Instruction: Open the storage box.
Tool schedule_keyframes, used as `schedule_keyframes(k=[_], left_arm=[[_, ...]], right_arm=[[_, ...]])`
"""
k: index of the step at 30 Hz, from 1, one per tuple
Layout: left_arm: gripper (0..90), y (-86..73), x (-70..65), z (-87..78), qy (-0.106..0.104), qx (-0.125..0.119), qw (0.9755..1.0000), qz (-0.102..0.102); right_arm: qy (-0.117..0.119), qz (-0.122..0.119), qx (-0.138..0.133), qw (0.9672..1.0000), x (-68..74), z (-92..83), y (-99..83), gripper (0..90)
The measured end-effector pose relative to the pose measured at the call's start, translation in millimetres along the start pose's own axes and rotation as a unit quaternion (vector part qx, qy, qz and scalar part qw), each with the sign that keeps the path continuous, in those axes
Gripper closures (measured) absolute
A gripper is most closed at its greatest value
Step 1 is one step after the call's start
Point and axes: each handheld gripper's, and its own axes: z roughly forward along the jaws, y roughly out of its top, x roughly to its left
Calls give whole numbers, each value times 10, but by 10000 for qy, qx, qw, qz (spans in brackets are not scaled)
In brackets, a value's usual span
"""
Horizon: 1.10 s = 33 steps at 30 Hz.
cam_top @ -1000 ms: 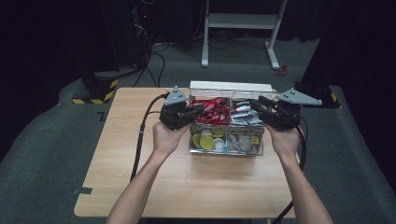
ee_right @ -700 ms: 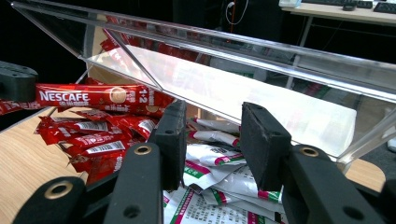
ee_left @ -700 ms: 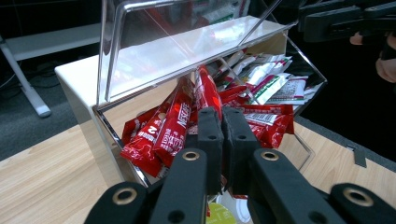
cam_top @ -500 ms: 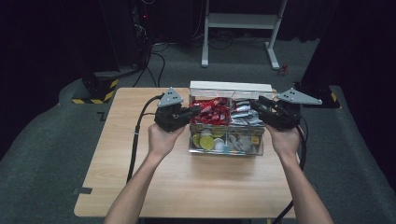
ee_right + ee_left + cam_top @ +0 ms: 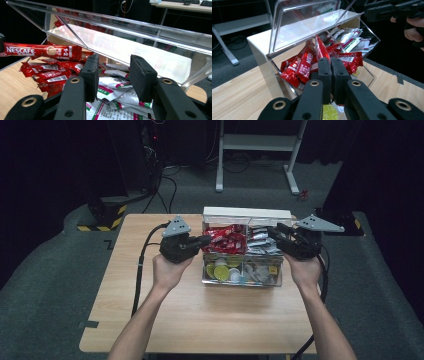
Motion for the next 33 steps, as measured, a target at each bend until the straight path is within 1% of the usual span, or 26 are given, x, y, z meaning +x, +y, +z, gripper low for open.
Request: schedule_keyframes(k=[8,12,14,19,23,26,27,29,30,33], left_arm=[[875,-41,20,-77,-77,-108,9999,-54],[876,-61,35,-139,-83,-189,9998,-28],[876,-77,50,-177,-123,-267,9995,-63],[877,-115,86,-241,-147,-279,9994,-128],[877,-150,107,-295,-136,-308,9993,-129],[877,-180,126,-335,-127,-380,9990,-202],[878,-187,132,-344,-140,-403,9988,-261],[878,-195,133,-368,-131,-390,9988,-269],[878,-198,132,-383,-111,-387,9989,-231],[878,-209,123,-435,-109,-440,9988,-200]], right_arm=[[18,53,16,10000,2,-1,4,585],[-3,9,29,10000,2,1,10,586],[-20,-11,42,10000,6,1,13,585],[-41,-8,47,10000,12,2,14,584],[-36,4,39,10000,13,4,9,582],[-24,5,31,10000,9,5,7,582],[-18,22,31,10000,8,6,9,582],[-17,39,41,10000,9,8,13,582],[-13,39,44,10000,9,7,13,582],[-6,39,30,10000,6,8,10,582]])
